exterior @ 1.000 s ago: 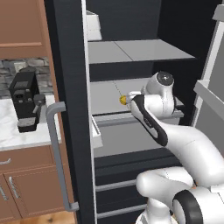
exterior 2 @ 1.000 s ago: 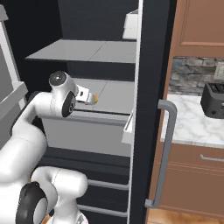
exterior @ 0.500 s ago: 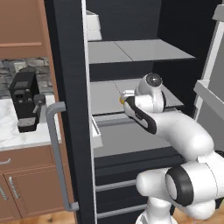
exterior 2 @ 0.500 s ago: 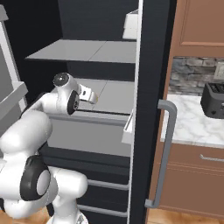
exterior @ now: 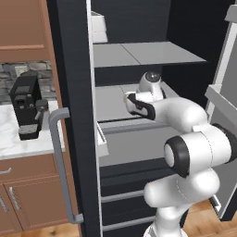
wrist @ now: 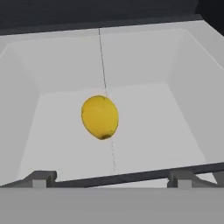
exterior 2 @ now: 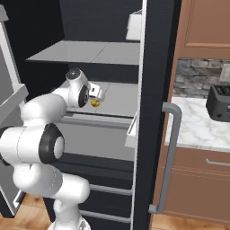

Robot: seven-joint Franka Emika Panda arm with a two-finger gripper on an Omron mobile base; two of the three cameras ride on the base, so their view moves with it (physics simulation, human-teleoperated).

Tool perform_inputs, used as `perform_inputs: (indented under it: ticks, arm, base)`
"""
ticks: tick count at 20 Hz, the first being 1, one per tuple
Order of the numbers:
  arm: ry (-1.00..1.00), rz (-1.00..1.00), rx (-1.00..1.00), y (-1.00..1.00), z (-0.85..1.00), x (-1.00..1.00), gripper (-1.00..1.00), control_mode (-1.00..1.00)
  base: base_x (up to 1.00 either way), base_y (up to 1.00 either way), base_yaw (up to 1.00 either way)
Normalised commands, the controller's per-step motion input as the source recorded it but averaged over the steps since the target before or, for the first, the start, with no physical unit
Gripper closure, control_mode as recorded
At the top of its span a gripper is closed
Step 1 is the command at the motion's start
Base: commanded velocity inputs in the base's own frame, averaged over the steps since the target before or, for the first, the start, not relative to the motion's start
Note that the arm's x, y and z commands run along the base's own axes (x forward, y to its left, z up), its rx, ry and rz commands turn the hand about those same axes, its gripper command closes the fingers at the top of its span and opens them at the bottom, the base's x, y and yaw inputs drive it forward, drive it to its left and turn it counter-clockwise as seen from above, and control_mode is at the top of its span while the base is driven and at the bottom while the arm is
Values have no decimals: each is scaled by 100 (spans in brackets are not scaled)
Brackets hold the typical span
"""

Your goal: Place the cold items (broccoli and lemon) from the fridge in one tupperware on the dining counter. Place the warm items (kebab skewer and hot dog) in the stove area in another tupperware.

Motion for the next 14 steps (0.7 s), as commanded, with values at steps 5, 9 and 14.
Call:
perform_inputs:
  ticks: [5, 9, 14]
  arm:
    - [1, 2, -1, 0, -31, 47, -100, -100]
    - [2, 4, 0, 0, -16, 45, -100, -100]
    - [1, 9, 0, 3, -22, 74, -100, -100]
  base:
    - [0, 0, 0]
    - [0, 0, 0]
    - [0, 0, 0]
